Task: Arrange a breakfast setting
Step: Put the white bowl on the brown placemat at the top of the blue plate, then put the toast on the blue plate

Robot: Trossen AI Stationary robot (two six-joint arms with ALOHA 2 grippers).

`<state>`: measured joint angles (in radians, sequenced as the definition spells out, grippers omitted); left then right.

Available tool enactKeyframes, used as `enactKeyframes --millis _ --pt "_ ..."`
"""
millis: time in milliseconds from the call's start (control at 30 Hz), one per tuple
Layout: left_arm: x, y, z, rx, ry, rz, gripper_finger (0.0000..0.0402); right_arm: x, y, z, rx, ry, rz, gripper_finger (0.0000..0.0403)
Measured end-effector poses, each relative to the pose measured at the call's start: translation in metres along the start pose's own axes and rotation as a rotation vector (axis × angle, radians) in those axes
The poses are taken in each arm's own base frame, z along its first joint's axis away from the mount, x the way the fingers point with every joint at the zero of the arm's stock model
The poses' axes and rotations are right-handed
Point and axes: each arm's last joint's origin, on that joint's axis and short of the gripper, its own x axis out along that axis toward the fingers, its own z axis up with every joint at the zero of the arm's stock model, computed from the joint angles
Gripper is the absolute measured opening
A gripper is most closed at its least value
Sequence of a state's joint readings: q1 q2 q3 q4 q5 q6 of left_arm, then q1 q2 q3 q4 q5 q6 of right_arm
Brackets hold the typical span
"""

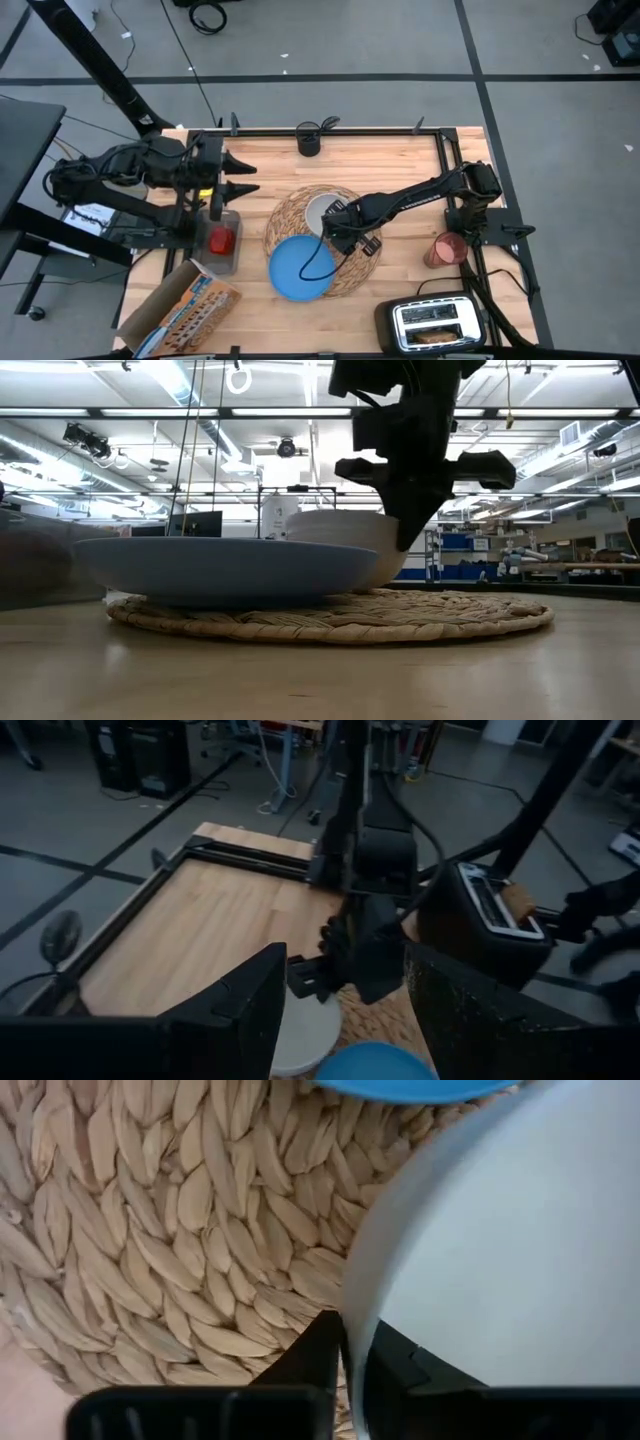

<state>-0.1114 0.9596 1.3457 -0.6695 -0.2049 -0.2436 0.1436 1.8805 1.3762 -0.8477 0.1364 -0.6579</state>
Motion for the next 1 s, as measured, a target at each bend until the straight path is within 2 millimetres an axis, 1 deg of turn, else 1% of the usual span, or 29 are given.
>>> enactKeyframes --millis 133,200,233,333,400,467,533,600,700,767,867,1000 --pt "-0.001 -0.005 0.001 -0.022 -0.013 -0.032 0.0208 0.0 0.001 0.001 0.007 -0.008 0.008 0.0086" --pt "-0.001 -0.008 0.002 -0.038 -0.024 -0.05 0.0208 -0.005 0.003 0.0 0.002 0.004 -0.003 0.011" --pt "-0.002 -0.009 0.002 -0.049 -0.028 -0.059 0.0208 -0.011 0.004 -0.001 -0.003 0.012 -0.004 0.0121" --pt "-0.002 -0.014 0.002 -0.077 -0.032 -0.09 0.0208 -0.043 0.009 0.0 0.019 0.009 -0.019 0.015" --pt "-0.002 -0.019 0.001 -0.087 -0.03 -0.111 0.0208 -0.071 0.016 -0.001 0.087 0.0 -0.026 0.0164" --pt "-0.002 -0.023 0.0 -0.09 -0.029 -0.122 0.0208 -0.1 0.026 -0.001 0.18 -0.043 -0.044 0.0173" --pt "-0.004 -0.027 0.0 -0.088 -0.038 -0.138 0.0208 -0.128 0.04 -0.002 0.263 -0.095 -0.052 0.0178" --pt "-0.004 -0.029 0.001 -0.088 -0.043 -0.15 0.0208 -0.151 0.058 -0.002 0.33 -0.141 -0.027 0.018" --pt "-0.004 -0.029 0.0 -0.08 -0.041 -0.149 0.0208 -0.18 0.087 -0.001 0.438 -0.22 0.047 0.018" --pt "-0.005 -0.029 0.0 -0.08 -0.043 -0.149 0.0208 -0.196 0.109 0.0 0.476 -0.275 0.104 0.0181" --pt "-0.005 -0.029 0.001 -0.081 -0.047 -0.15 0.0208 -0.212 0.145 0.0 0.496 -0.308 0.18 0.0181" --pt "-0.005 -0.029 0.001 -0.088 -0.047 -0.15 0.0208 -0.223 0.189 0.004 0.541 -0.318 0.243 0.0181"
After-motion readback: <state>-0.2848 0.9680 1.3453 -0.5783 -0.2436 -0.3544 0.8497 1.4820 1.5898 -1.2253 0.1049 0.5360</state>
